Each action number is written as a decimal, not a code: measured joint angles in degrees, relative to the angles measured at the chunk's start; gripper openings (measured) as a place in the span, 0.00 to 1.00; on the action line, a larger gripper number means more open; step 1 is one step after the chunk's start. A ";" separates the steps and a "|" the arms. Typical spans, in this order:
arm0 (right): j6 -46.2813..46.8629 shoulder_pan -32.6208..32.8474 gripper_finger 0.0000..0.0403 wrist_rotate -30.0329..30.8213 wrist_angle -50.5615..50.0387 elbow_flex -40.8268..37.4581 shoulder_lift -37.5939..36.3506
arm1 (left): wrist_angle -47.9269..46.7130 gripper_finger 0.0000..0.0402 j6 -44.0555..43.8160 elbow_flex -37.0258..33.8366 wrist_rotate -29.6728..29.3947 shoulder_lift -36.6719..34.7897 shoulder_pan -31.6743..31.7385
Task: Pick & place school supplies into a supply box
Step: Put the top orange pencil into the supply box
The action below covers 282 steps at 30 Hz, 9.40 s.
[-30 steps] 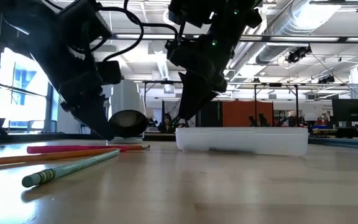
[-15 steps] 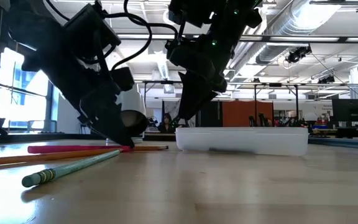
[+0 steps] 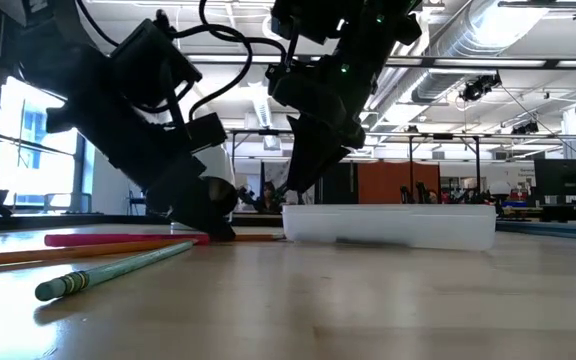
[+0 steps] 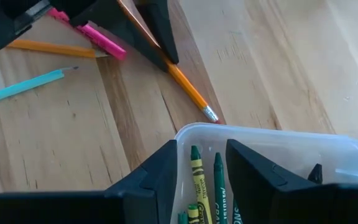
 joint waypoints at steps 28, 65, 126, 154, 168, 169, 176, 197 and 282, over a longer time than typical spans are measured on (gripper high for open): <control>0.00 0.00 0.30 0.00 -0.01 0.00 0.00 | 18.73 0.46 -0.77 -0.07 -2.11 11.67 4.97; 8.67 4.45 0.30 0.00 -8.68 -0.04 -8.51 | 1.67 0.03 -5.57 -0.55 0.65 -6.50 4.31; 15.13 22.45 0.30 15.82 -13.78 0.00 -19.02 | 7.98 0.08 -1.79 4.41 3.06 3.80 4.22; 14.84 21.97 0.30 15.54 -12.90 0.00 -18.99 | -0.69 0.08 17.40 37.75 20.71 14.62 5.33; 12.00 21.92 0.30 17.59 -14.14 0.00 -18.99 | -10.69 0.31 19.09 55.39 20.47 26.60 8.79; 12.02 21.92 0.30 17.54 -14.14 0.00 -18.99 | -10.68 0.31 19.44 55.49 20.37 26.60 8.81; 12.04 21.99 0.30 17.27 -13.93 0.00 -18.99 | -24.00 0.29 21.49 56.32 20.12 21.64 8.83; 14.97 21.11 0.30 24.99 -13.79 -0.07 -13.76 | -103.18 0.12 -2.41 54.79 -5.84 -10.52 4.30; -3.09 0.72 0.30 8.53 -5.90 0.00 -0.87 | -69.33 0.10 -29.27 10.69 -3.97 -36.37 -13.70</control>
